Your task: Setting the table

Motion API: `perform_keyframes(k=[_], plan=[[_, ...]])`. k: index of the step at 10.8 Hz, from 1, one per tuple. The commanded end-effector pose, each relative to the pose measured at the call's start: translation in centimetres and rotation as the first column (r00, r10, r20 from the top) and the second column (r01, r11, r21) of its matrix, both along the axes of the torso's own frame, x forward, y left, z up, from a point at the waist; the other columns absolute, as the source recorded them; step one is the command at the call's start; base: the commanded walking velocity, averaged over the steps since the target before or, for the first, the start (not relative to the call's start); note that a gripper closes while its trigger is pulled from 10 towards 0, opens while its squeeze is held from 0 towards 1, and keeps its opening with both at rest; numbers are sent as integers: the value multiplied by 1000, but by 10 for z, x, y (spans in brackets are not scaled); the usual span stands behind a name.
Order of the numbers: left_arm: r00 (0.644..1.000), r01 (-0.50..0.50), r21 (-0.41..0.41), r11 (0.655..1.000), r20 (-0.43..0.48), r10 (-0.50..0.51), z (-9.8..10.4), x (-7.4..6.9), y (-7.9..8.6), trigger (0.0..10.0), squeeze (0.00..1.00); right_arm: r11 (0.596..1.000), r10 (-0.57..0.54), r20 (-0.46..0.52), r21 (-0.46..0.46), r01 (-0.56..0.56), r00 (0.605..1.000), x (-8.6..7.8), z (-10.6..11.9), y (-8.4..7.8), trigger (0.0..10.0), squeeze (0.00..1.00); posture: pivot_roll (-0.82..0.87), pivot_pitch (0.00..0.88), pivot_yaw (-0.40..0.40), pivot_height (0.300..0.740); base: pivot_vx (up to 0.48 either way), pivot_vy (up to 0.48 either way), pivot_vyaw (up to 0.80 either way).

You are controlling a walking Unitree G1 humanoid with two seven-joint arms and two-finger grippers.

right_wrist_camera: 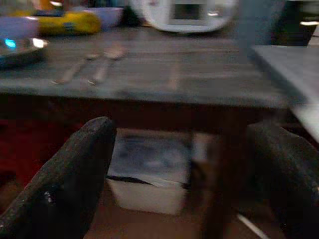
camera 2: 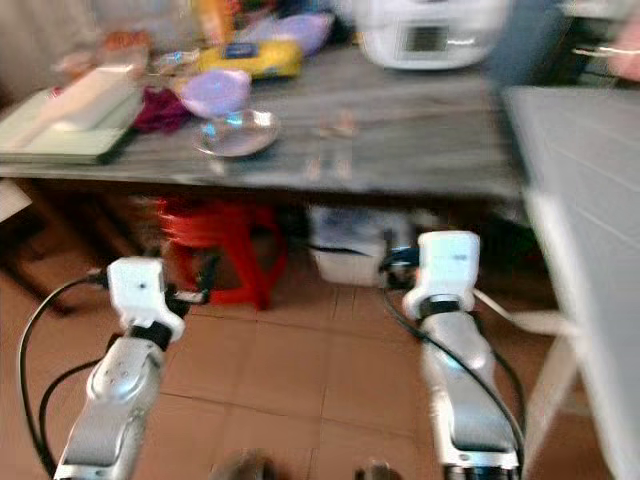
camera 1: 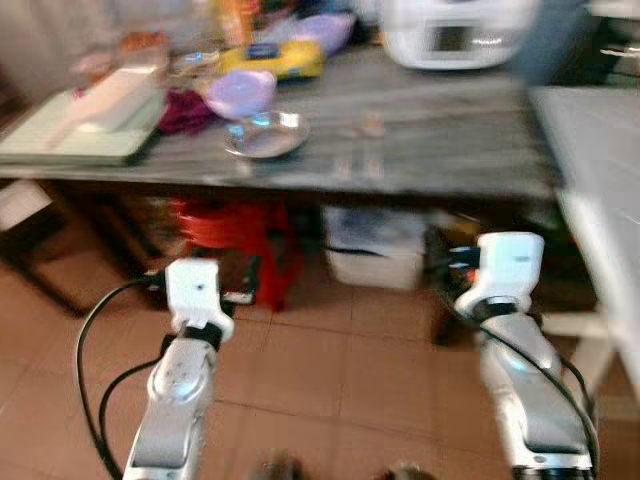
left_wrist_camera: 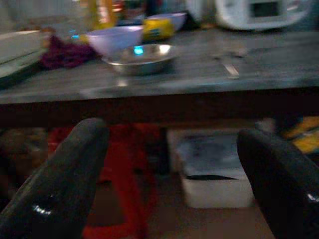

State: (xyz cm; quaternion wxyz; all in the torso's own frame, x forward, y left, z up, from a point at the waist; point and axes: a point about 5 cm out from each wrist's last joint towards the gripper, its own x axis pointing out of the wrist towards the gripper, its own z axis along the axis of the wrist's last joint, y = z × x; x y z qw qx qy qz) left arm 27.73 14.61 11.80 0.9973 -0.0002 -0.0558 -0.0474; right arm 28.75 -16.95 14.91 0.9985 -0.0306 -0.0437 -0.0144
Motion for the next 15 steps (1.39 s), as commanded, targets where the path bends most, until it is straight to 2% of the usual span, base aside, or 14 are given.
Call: perform_keyframes(k=[1, 2, 3, 7, 15], plan=[[1000, -11, 17, 1000, -19, 12, -4, -3, 7, 10000, 0, 1000, 16, 12, -6, -16, 1000, 0, 0, 8, 10000, 0, -79, 153, 84, 740, -307, 0, 0], [999, 30, 10, 999, -13, -30, -4, -4, 4, 10000, 0, 1000, -3, -17, 13, 3, 1000, 0, -3, 7, 10000, 0, -78, 153, 85, 740, 0, 0, 0], [997, 72, 10, 997, 10, -72, -2, -6, 1, 10000, 0, 999, 35, -17, 7, -35, 999, -2, -3, 9, 10000, 0, -77, 155, 87, 740, 0, 0, 0], [996, 93, 29, 995, 13, -93, 0, -7, 2, 10000, 0, 1000, 24, -19, -7, -24, 1000, -2, -5, 9, 10000, 0, -71, 156, 95, 740, 0, 0, 0], [993, 119, 19, 993, 8, -119, -1, -8, -1, 10000, 0, 1000, 4, -18, -10, -5, 1000, -3, -6, 5, 10000, 0, -73, 151, 93, 740, 0, -343, 0]])
